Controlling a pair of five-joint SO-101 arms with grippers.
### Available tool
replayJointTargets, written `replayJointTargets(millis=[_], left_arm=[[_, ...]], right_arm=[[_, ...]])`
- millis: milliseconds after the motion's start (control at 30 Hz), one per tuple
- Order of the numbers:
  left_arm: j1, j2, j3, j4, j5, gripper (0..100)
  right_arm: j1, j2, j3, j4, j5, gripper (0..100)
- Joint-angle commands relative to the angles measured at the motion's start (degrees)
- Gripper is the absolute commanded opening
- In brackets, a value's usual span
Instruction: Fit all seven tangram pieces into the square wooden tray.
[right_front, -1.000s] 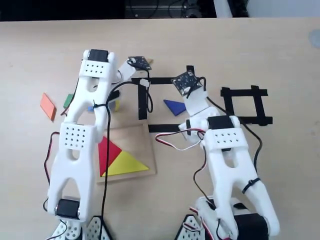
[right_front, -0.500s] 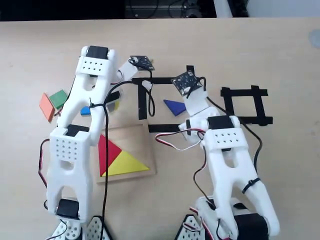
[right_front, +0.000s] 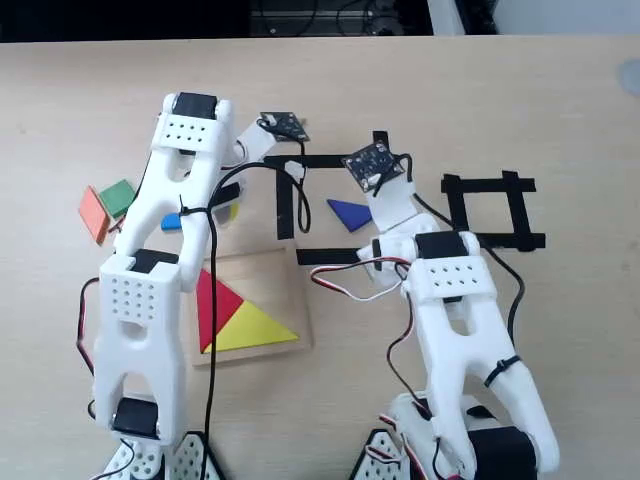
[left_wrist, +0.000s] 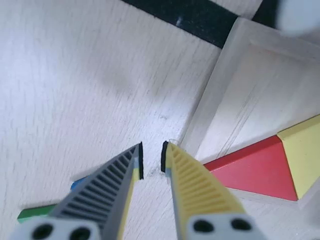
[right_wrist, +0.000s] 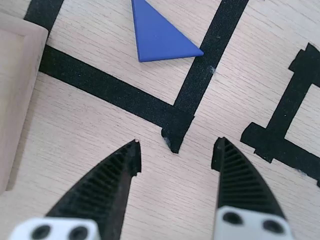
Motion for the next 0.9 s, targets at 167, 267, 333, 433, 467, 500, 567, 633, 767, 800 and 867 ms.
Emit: replayJointTargets(millis=[167,267,333,433,467,500,567,633,767,800,867], left_arm=[[-0.9,-6.2,-0.7,1.6,11.3,6],[-0.7,-10.8,1.2,2.8,13.5,6],[-0.6,-14.9,3.5,3.3,15.4,6],[-1.2,-22.7,8.9,3.3,17.2,6],[-1.5,-25.4,11.7,3.3,17.2,7],[-1.7,-28.3,14.5,3.3,17.3,8],[-2.2,-34.8,20.4,3.2,17.8,11],[-2.9,-41.8,26.0,2.0,18.9,13],[-7.8,-56.8,36.3,-2.5,19.3,14],[-9.6,-60.0,39.3,-3.9,19.3,14],[-13.4,-66.2,47.0,-6.6,19.3,14]], right_arm=[[-5.5,-1.8,9.1,-13.5,0.2,24.3],[-7.6,-2.1,11.5,-16.1,0.2,24.3],[-7.5,-2.1,10.6,-14.6,0.2,24.3],[-7.4,-2.0,8.5,-10.8,0.0,24.3],[-7.5,-1.9,8.3,-10.5,-0.1,24.3],[-7.5,-1.8,8.2,-10.4,-0.2,24.3],[-7.5,-1.8,8.1,-10.4,-0.2,24.3],[-7.6,-1.7,8.2,-10.5,-0.2,24.3],[-7.6,-1.7,8.4,-10.5,-0.2,24.3],[-7.6,-1.7,8.3,-10.3,-0.2,24.3],[-7.7,-1.7,8.2,-10.1,-0.2,24.3]])
